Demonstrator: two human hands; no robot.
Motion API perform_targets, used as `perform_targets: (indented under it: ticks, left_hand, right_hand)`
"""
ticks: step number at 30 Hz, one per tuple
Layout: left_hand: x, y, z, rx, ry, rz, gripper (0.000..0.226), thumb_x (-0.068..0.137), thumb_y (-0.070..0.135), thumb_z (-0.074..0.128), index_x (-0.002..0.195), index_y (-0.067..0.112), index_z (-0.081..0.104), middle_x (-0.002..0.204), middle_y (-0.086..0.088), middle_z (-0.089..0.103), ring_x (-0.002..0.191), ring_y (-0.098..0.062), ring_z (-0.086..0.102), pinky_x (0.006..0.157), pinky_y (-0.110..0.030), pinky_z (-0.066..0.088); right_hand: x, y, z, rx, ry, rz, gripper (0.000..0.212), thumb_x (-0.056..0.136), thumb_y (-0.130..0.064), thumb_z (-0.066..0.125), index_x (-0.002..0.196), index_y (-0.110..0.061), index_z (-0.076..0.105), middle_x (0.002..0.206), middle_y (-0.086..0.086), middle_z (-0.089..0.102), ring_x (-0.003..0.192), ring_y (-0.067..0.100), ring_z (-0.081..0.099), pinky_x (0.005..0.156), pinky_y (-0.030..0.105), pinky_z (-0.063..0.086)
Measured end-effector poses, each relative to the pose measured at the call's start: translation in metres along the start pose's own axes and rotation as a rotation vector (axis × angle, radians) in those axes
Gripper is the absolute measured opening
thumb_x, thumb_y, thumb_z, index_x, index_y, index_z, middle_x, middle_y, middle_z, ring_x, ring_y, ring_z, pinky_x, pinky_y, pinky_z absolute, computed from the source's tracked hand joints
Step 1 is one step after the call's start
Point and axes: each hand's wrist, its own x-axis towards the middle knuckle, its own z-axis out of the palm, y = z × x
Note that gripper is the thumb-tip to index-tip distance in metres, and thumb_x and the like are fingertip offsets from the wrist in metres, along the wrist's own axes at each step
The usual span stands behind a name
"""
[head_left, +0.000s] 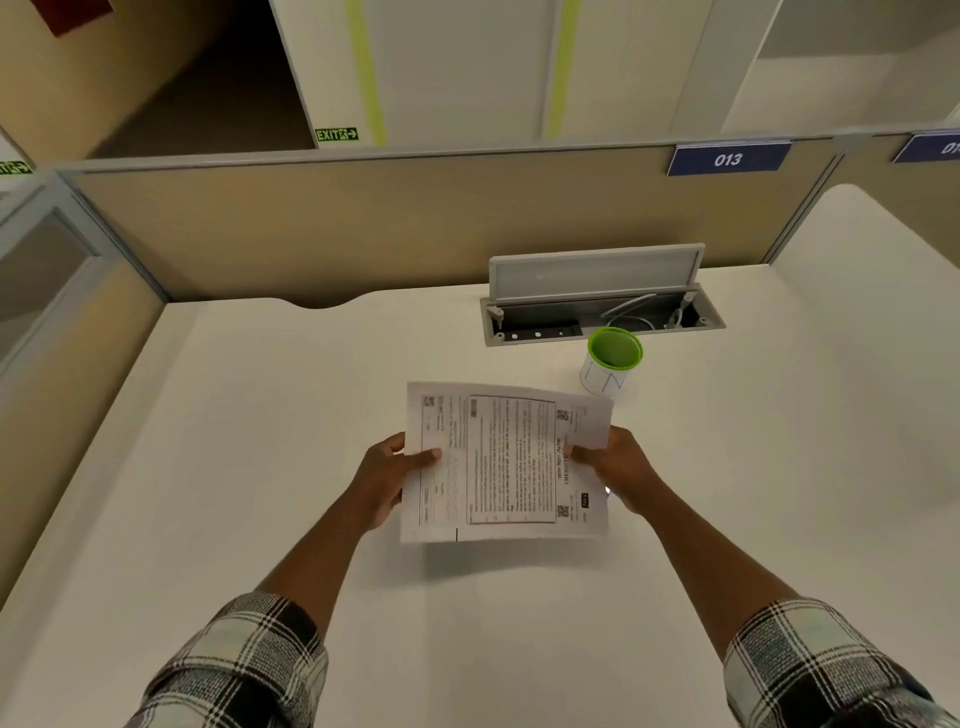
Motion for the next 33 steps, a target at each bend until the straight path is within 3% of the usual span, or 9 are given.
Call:
perform_targets:
  ticks: [4, 6, 11, 14, 19, 21, 25, 29, 33]
  left_hand:
    - [0.003, -0.001, 0.009, 0.061, 0.11, 0.123, 0.033, 0.078, 0.011, 0.08, 0.109, 0.015, 0.07, 0.109, -0.005, 0.075, 0.099, -0.025, 0.072, 0.084, -0.045, 0.059]
    - [0.003, -0.002, 0.012, 0.083, 0.17, 0.218, 0.024, 0.08, 0.009, 0.078, 0.101, 0.021, 0.073, 0.102, 0.002, 0.077, 0.095, -0.018, 0.073, 0.078, -0.034, 0.06]
    - [-0.001, -0.007, 0.017, 0.232, 0.253, 0.392, 0.022, 0.081, 0.008, 0.077, 0.086, 0.03, 0.074, 0.089, 0.008, 0.076, 0.085, -0.009, 0.071, 0.076, -0.027, 0.058]
    - [0.0, -0.011, 0.02, 0.257, 0.259, 0.411, 0.03, 0.08, 0.007, 0.077, 0.082, 0.037, 0.072, 0.084, 0.01, 0.074, 0.081, -0.009, 0.068, 0.07, -0.024, 0.055]
    - [0.002, -0.014, 0.026, 0.243, 0.242, 0.418, 0.044, 0.084, 0.005, 0.072, 0.107, 0.042, 0.071, 0.102, 0.008, 0.076, 0.1, -0.012, 0.07, 0.085, -0.033, 0.058]
    - [0.001, -0.013, 0.028, 0.254, 0.235, 0.461, 0.047, 0.086, 0.004, 0.068, 0.109, 0.044, 0.071, 0.103, 0.011, 0.076, 0.102, -0.009, 0.07, 0.088, -0.03, 0.057]
    - [-0.001, -0.016, 0.03, 0.253, 0.236, 0.517, 0.039, 0.086, 0.005, 0.068, 0.115, 0.03, 0.073, 0.103, 0.007, 0.076, 0.101, -0.012, 0.07, 0.086, -0.026, 0.057]
    - [0.0, -0.021, 0.034, 0.201, 0.301, 0.386, 0.031, 0.08, 0.01, 0.078, 0.1, 0.033, 0.071, 0.095, 0.008, 0.074, 0.094, -0.015, 0.071, 0.074, -0.022, 0.06]
    - [0.003, -0.024, 0.036, 0.194, 0.337, 0.344, 0.025, 0.084, 0.009, 0.074, 0.105, 0.02, 0.069, 0.098, 0.004, 0.072, 0.096, -0.017, 0.069, 0.081, -0.028, 0.06]
  right_hand:
    - [-0.004, -0.005, 0.006, -0.004, 0.013, -0.039, 0.016, 0.082, -0.02, 0.075, 0.096, -0.026, 0.07, 0.096, 0.003, 0.076, 0.074, 0.014, 0.075, 0.048, 0.022, 0.054]
    - [-0.004, -0.004, 0.01, 0.053, 0.055, -0.066, 0.014, 0.083, -0.018, 0.075, 0.092, -0.028, 0.071, 0.095, 0.002, 0.076, 0.071, 0.011, 0.074, 0.044, 0.015, 0.049]
    - [-0.005, 0.002, 0.017, 0.169, 0.091, -0.143, 0.021, 0.083, -0.017, 0.076, 0.093, -0.035, 0.074, 0.092, -0.01, 0.077, 0.085, 0.01, 0.073, 0.064, 0.018, 0.056]
    - [-0.004, 0.008, 0.023, 0.176, 0.072, -0.177, 0.025, 0.082, -0.008, 0.076, 0.095, -0.03, 0.074, 0.093, -0.007, 0.077, 0.087, 0.009, 0.073, 0.069, 0.017, 0.055]
    - [0.003, 0.013, 0.029, 0.101, 0.095, -0.19, 0.025, 0.083, -0.011, 0.075, 0.107, -0.017, 0.073, 0.103, 0.002, 0.075, 0.094, 0.012, 0.072, 0.078, 0.026, 0.058]
    - [0.004, 0.013, 0.03, 0.094, 0.134, -0.193, 0.025, 0.084, -0.016, 0.075, 0.109, -0.014, 0.072, 0.102, 0.002, 0.075, 0.093, 0.013, 0.072, 0.079, 0.028, 0.059]
    - [0.002, 0.016, 0.027, 0.125, 0.151, -0.214, 0.023, 0.083, -0.018, 0.076, 0.107, -0.019, 0.074, 0.1, -0.002, 0.076, 0.093, 0.011, 0.072, 0.078, 0.025, 0.058]
    - [-0.002, 0.02, 0.026, 0.163, 0.138, -0.224, 0.02, 0.081, -0.014, 0.077, 0.098, -0.025, 0.075, 0.094, -0.004, 0.077, 0.091, 0.014, 0.073, 0.072, 0.023, 0.058]
    - [-0.001, 0.019, 0.025, 0.137, 0.159, -0.226, 0.015, 0.083, -0.019, 0.076, 0.094, -0.029, 0.076, 0.093, -0.004, 0.077, 0.09, 0.015, 0.073, 0.078, 0.03, 0.06]
